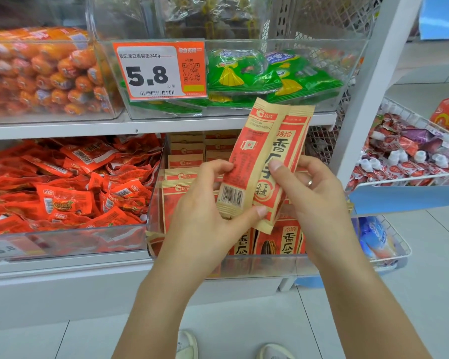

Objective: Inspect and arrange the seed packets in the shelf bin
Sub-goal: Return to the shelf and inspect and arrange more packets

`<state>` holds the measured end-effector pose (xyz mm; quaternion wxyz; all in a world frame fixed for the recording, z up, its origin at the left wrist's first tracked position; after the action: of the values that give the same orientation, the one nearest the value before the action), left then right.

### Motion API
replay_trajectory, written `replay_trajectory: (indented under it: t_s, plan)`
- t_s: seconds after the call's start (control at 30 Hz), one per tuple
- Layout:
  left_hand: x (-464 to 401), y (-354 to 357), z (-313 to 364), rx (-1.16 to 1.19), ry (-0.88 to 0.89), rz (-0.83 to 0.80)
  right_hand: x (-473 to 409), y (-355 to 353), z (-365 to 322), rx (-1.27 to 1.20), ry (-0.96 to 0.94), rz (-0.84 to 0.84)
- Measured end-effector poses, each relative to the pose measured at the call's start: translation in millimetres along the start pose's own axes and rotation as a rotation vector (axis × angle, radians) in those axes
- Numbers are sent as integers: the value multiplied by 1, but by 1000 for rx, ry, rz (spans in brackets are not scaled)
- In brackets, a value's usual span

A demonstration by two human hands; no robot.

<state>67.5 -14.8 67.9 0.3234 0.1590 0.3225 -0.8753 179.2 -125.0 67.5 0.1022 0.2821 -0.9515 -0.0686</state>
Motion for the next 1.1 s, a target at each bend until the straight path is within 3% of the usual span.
replay_trajectory:
  t_s: [0.17, 0.33, 0.7, 0.93, 1.1]
  plan:
    - [1, 5, -1, -75, 45, -62, 3, -3, -5, 53, -69, 31]
    - [2, 14, -6, 56, 69, -119, 7, 2, -11, 205, -185, 54]
    - [4, 15, -5, 300, 16, -82, 10, -1, -18, 201, -194, 35]
    - [4, 12, -4, 131, 79, -161, -1, -21, -19, 74, -128, 82]
    - [0, 9, 1, 163, 48, -89, 0, -19, -17, 170, -128, 63]
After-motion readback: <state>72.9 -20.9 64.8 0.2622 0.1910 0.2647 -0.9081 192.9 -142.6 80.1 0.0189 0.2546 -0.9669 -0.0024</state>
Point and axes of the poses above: each hand's wrist, its own x-axis away from the middle knuckle, its own y-axis out of the palm, z = x × y, the point moved 8 cm from there along -x, towards the middle knuckle, and after that the axes turned 15 degrees about y, right-handed, at the moved point
